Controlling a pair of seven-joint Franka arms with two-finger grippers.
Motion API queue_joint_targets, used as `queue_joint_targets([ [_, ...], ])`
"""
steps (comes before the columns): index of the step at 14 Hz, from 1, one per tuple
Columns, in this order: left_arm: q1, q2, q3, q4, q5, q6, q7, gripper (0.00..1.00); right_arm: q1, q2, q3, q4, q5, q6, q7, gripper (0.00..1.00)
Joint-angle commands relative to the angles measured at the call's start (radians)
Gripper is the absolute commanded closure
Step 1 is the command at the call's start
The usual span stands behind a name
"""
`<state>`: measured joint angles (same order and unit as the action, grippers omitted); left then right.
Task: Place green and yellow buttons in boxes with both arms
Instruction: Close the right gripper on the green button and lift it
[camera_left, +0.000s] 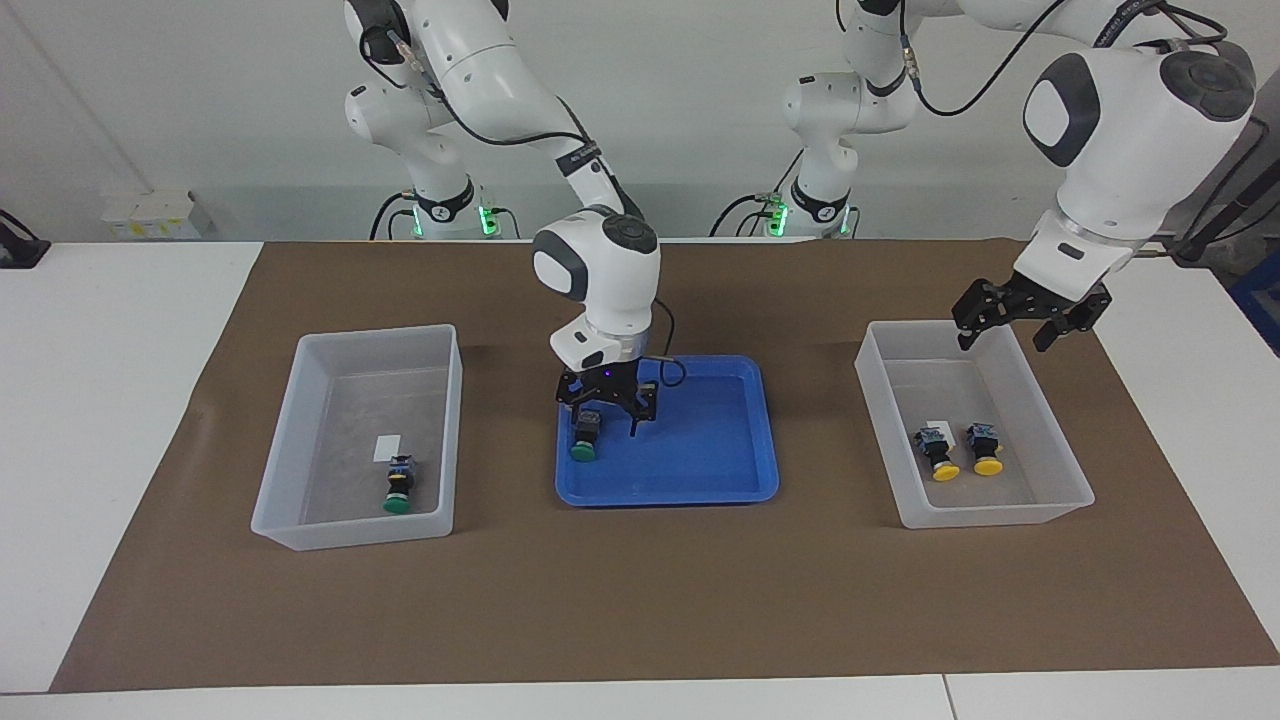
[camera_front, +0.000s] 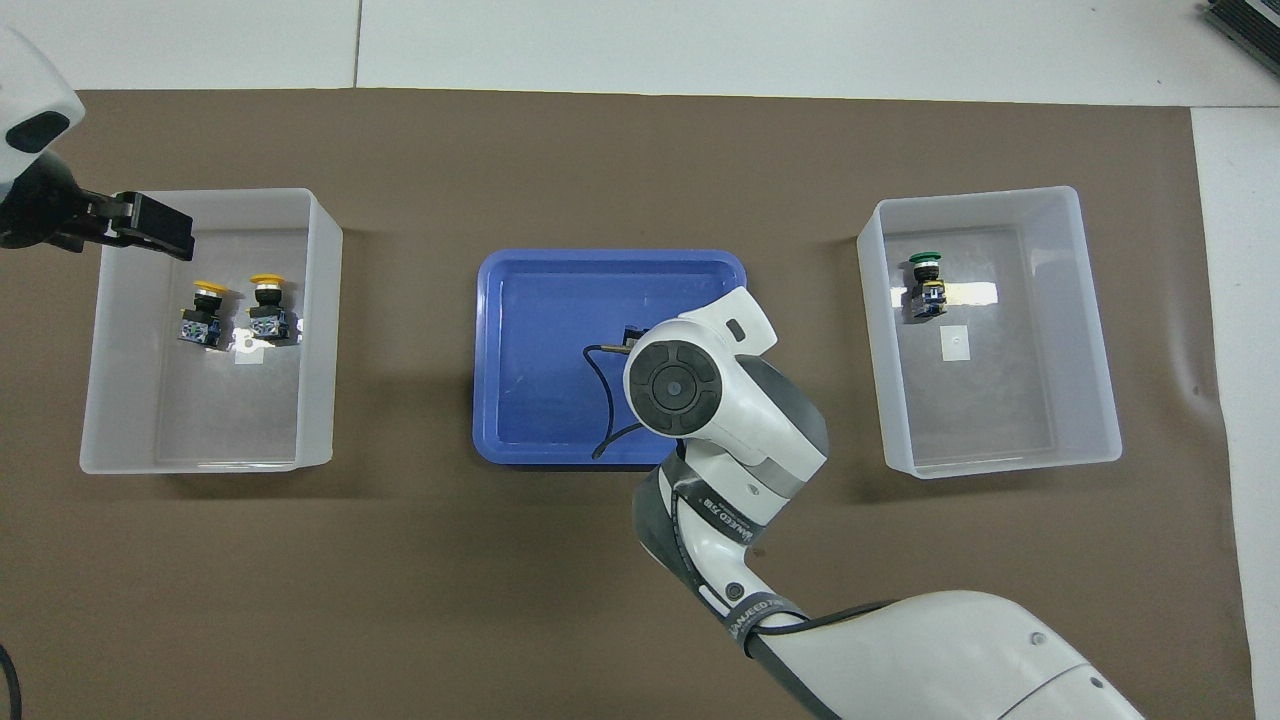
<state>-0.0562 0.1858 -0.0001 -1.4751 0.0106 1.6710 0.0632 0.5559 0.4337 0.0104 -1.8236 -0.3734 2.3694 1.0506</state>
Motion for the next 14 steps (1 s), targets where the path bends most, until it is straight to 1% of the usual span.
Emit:
queue_joint_targets([
  [1,0.004,-0.055,0.003,-0.082,-0.044,0.019,-0.016,0.00,-0.005,-0.018,0.003,-0.031,-0.022,-0.009,0.028,0.00],
  [3,0.003,-0.065,0.003,-0.097,-0.055,0.023,-0.016,0.00,-0.005,-0.018,0.003,-0.034,-0.022,-0.007,0.028,0.00],
  [6,-0.002,-0.066,0.003,-0.093,-0.055,0.021,-0.017,0.00,-0.005,-0.018,0.005,-0.036,-0.022,-0.001,0.028,0.00],
  [7,-0.002,-0.066,0.005,-0.094,-0.055,0.024,-0.017,0.00,-0.005,-0.018,0.006,-0.034,-0.022,0.001,0.026,0.11],
  [9,0.007,-0.065,0.005,-0.085,-0.055,0.024,-0.016,0.00,-0.005,-0.016,0.006,-0.034,-0.022,0.010,0.019,0.59],
  [10,0.009,-0.066,0.005,-0.088,-0.055,0.024,-0.016,0.00,-0.005,-0.016,0.008,-0.034,-0.022,0.010,0.017,0.80],
  [11,0.012,-0.066,0.005,-0.090,-0.055,0.023,-0.016,0.00,-0.005,-0.016,0.008,-0.034,-0.022,0.010,0.017,0.96],
  [12,0.012,-0.066,0.005,-0.088,-0.055,0.024,-0.016,0.00,-0.005,-0.016,0.008,-0.034,-0.022,0.010,0.016,1.00],
  [14,0.012,-0.066,0.005,-0.088,-0.055,0.030,-0.017,0.00,-0.005,-0.019,0.010,-0.028,-0.022,0.010,0.016,1.00],
])
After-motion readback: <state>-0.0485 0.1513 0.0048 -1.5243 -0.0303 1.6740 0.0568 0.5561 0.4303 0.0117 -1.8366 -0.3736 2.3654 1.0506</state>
